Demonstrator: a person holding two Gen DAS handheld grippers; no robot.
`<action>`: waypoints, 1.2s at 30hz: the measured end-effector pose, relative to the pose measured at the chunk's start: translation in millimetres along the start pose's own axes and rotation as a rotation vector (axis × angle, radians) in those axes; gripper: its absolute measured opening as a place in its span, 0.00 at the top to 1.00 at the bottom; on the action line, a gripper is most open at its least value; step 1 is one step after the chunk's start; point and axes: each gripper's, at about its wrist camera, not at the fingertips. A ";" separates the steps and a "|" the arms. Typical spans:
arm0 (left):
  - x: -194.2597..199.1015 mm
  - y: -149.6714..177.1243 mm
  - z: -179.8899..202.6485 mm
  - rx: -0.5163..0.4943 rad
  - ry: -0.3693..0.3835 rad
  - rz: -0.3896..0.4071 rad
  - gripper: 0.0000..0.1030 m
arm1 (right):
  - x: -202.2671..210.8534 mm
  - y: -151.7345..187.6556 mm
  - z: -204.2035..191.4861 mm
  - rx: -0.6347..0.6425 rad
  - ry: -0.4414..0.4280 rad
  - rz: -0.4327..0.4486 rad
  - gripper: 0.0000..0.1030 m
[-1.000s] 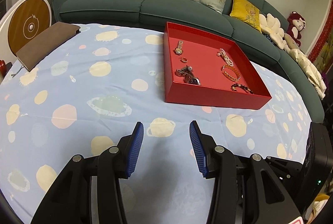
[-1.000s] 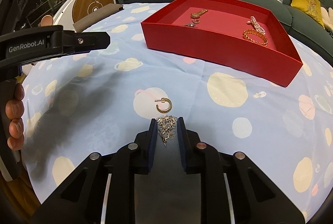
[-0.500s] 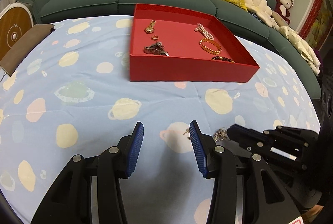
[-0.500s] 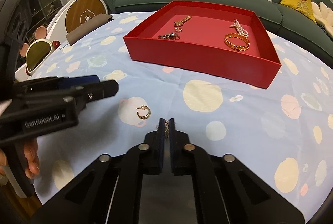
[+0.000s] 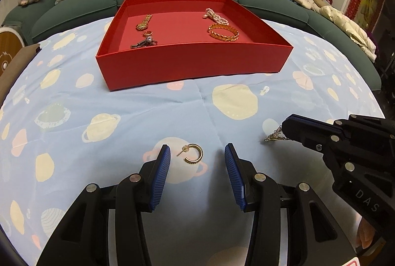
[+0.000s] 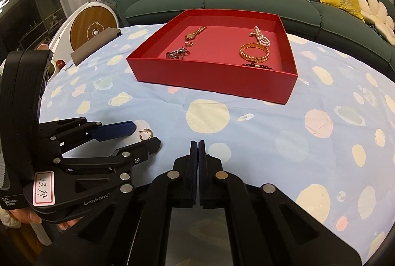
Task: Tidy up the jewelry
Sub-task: 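Grasp the gold hoop earring with the left tool while the right tool holds the chain, then carry the earring with the left tool while the right tool carries the chain into the red box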
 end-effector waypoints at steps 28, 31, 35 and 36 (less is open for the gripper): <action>48.6 -60.3 1.7 0.038 0.055 0.158 0.82 | 38.4 -54.1 19.8 -0.048 0.001 0.150 1.00; 52.3 -79.0 -3.7 0.046 0.036 0.189 0.82 | 40.6 -67.9 22.8 -0.054 0.006 0.173 1.00; 44.7 -105.2 -13.9 0.054 0.007 0.199 0.82 | 33.5 -89.3 29.1 -0.066 0.015 0.186 1.00; 41.1 -112.5 -16.8 0.059 0.004 0.197 0.82 | 29.5 -94.9 31.9 -0.075 0.012 0.184 1.00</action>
Point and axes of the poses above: each gripper's, at about its wrist camera, not at the fingertips, and x roughly against the way its jaws point, z to its right, y to its underside, and after that the axes turned 4 degrees about y, right-handed
